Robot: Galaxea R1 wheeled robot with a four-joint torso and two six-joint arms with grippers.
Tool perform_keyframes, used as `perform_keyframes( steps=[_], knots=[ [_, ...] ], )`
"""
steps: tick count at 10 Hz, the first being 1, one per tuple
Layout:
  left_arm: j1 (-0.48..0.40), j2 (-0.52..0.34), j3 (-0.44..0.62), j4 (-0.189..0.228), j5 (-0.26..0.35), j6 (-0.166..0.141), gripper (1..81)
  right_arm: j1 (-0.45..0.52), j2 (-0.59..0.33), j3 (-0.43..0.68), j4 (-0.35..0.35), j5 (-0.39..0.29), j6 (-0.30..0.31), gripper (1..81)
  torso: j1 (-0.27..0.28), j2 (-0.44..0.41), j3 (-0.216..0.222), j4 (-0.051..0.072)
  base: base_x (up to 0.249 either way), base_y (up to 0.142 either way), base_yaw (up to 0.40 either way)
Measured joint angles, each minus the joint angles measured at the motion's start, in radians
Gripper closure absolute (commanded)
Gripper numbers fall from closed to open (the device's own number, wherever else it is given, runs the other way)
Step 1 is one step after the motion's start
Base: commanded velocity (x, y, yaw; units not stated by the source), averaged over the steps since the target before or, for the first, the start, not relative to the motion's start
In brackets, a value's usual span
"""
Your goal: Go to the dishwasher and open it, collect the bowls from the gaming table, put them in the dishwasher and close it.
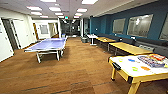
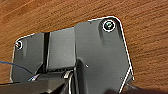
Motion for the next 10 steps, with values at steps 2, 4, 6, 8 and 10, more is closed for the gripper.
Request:
perform_keyframes(
  steps=[2,4,6,8,10],
  knots=[
    [0.011,0.0,0.0,0.0,0.006,0.0,1.0,-0.014,0.0,0.0,0.0,-0.005,0.0,1.0,-0.001,0.0,0.0,0.0,0.0,0.0,0.0],
    [0.004,0.0,0.0,0.0,0.004,0.0,1.0,-0.009,0.0,0.0,0.0,-0.001,0.0,1.0,-0.001,0.0,0.0,0.0,0.0,0.0,0.0],
    [0.012,0.0,0.0,0.0,0.008,0.0,1.0,-0.015,0.001,0.0,0.0,-0.003,0.0,1.0,-0.001,0.0,0.0,0.0,0.0,0.0,0.0],
    [0.011,0.0,0.0,0.0,0.008,0.0,1.0,-0.014,0.001,0.0,0.0,-0.003,0.0,1.0,-0.001,0.0,0.0,0.0,0.0,0.0,0.0],
    [0.011,0.0,0.0,0.0,0.008,0.0,1.0,-0.014,0.0,0.0,0.0,-0.003,0.0,1.0,-0.002,0.0,0.0,0.0,0.0,0.0,0.0]
  ],
)
